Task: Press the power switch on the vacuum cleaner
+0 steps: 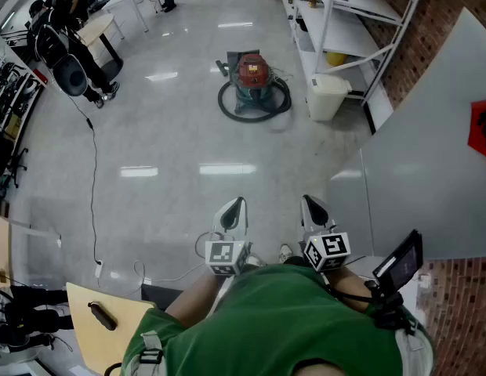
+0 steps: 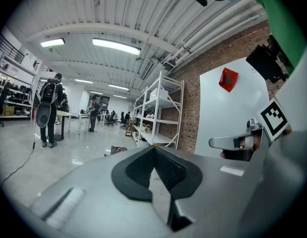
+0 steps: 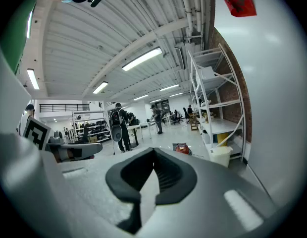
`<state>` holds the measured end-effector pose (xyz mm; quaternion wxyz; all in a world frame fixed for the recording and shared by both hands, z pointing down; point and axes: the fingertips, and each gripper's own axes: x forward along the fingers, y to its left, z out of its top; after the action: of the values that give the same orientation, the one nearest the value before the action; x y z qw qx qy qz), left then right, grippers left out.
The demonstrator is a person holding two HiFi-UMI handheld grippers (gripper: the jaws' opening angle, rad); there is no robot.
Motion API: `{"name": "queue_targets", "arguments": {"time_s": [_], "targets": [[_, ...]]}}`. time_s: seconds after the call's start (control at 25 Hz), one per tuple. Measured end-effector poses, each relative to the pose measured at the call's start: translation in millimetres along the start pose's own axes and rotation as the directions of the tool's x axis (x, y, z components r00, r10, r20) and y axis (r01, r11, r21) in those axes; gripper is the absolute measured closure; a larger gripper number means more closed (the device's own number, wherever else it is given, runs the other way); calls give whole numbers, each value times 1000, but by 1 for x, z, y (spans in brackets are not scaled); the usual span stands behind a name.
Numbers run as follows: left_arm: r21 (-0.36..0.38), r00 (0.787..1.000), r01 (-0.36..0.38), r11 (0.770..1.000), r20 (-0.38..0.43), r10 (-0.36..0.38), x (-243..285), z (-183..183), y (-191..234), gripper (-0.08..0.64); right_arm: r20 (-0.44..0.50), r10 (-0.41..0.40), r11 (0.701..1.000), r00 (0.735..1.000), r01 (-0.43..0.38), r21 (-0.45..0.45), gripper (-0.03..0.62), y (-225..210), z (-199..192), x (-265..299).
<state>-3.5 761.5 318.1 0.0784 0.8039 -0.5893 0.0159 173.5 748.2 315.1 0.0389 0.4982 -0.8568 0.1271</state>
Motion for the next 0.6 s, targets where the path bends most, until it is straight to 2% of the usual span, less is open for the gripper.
{"name": "queue_targets", "arguments": {"time_s": [0.6], "targets": [[-11,999,-28,1000,-24,28,3,-1,7,552,17,8,1000,1000,-9,8,589,0,3,4]]}}
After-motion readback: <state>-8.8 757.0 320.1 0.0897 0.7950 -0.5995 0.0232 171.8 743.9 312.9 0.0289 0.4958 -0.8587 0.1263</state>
